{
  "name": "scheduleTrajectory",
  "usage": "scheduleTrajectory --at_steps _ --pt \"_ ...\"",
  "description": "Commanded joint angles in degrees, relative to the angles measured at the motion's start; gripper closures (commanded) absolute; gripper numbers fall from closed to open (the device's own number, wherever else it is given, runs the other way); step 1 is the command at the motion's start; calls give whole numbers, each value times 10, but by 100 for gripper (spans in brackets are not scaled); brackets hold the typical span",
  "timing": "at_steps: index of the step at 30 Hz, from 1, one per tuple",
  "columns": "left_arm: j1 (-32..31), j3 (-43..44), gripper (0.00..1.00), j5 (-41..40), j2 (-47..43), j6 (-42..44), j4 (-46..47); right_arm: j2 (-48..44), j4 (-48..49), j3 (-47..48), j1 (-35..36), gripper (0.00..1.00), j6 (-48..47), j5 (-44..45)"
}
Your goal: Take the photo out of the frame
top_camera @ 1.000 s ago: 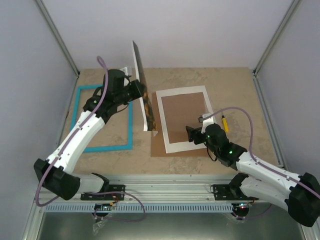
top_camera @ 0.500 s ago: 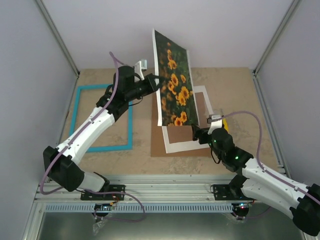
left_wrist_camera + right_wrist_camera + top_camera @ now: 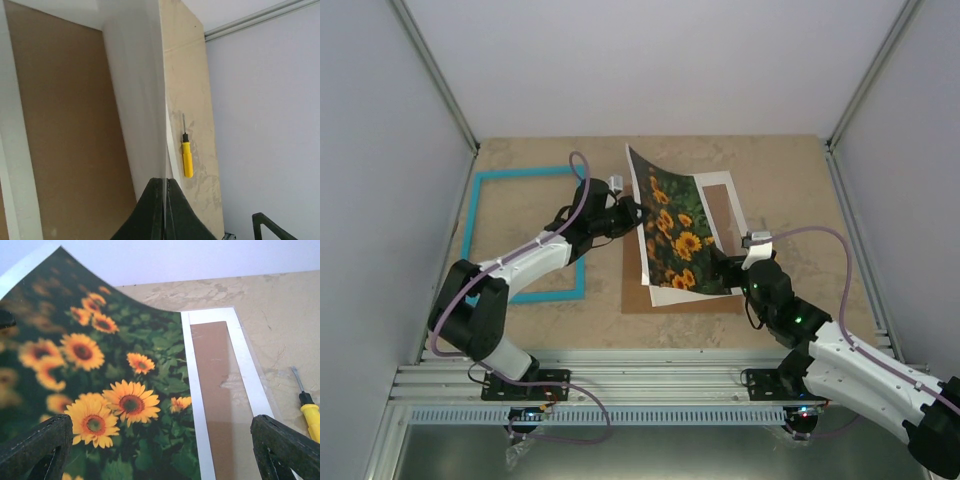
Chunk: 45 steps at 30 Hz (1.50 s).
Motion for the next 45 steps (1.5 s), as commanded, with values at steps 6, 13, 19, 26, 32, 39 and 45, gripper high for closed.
scheduleTrajectory --at_steps 6,13,19,26,32,39,45 --pt "7 -55 100 2 26 13 44 0 6 -6 -3 2 9 15" --pt "15 -72 100 -10 45 54 -2 9 10 -4 -3 2 4 7" --pt "23 -55 100 -13 81 83 -29 20 13 -2 -3 2 0 7" --pt "39 -52 85 -48 87 112 -65 25 17 -4 -3 2 1 11" --pt "42 -56 65 -85 67 136 -90 51 8 18 -4 2 -8 -7" --pt "83 -119 47 -97 -37 142 -77 120 -18 84 -37 2 -14 -72" --pt "139 -177 24 -113 -210 120 -100 142 -66 131 -149 2 -2 -163"
